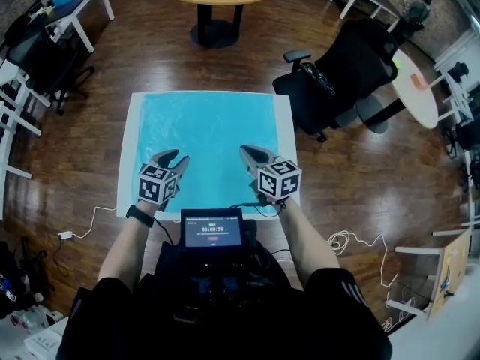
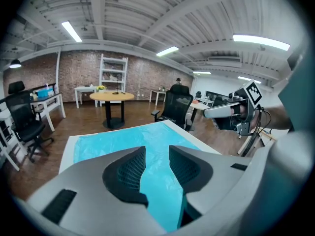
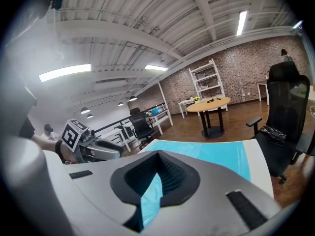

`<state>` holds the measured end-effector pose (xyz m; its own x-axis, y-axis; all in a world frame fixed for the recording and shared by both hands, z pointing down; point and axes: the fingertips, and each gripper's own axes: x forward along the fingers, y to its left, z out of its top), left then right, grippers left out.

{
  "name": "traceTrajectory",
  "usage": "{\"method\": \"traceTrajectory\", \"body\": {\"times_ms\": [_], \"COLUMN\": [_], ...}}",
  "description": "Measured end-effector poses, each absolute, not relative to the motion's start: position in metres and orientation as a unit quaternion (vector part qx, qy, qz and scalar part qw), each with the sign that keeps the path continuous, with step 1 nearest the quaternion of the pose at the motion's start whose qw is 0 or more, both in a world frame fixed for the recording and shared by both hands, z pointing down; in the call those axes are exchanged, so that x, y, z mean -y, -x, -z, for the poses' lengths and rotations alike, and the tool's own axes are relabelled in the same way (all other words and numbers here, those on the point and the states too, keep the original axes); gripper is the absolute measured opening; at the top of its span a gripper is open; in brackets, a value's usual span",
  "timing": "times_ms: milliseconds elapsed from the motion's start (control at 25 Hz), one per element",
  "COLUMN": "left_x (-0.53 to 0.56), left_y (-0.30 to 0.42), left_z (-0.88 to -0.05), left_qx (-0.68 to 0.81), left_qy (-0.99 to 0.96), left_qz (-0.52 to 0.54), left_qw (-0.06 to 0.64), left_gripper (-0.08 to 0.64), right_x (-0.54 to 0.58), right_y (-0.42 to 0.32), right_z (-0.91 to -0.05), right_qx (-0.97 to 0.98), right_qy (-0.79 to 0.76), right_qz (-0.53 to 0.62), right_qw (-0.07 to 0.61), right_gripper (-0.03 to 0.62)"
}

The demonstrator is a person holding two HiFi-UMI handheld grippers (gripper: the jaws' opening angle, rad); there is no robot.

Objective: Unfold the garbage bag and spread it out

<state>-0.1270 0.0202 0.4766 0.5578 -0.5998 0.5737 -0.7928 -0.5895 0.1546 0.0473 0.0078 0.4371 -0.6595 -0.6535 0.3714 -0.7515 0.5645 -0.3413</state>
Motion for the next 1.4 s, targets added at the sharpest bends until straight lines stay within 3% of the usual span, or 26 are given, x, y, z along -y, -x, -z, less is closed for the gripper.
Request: {"method": "traceTrajectory", "body": {"times_ms": [1400], "left_x": [-0.061], "left_y": [0.089], "left_z": [-0.476], "left_qx": [0.386], "left_qy": [-0.867], "left_qz": [-0.226], "left_qw": [0.218], "left_gripper": [0.16], "right_x": [-0.049], "right_y": [-0.045], "right_z": [-0.452], "right_qx": [0.895], "right_qy": [-0.364], "right_qz": [-0.23], "right_qw": [0.115], "right_gripper": [0.015]}}
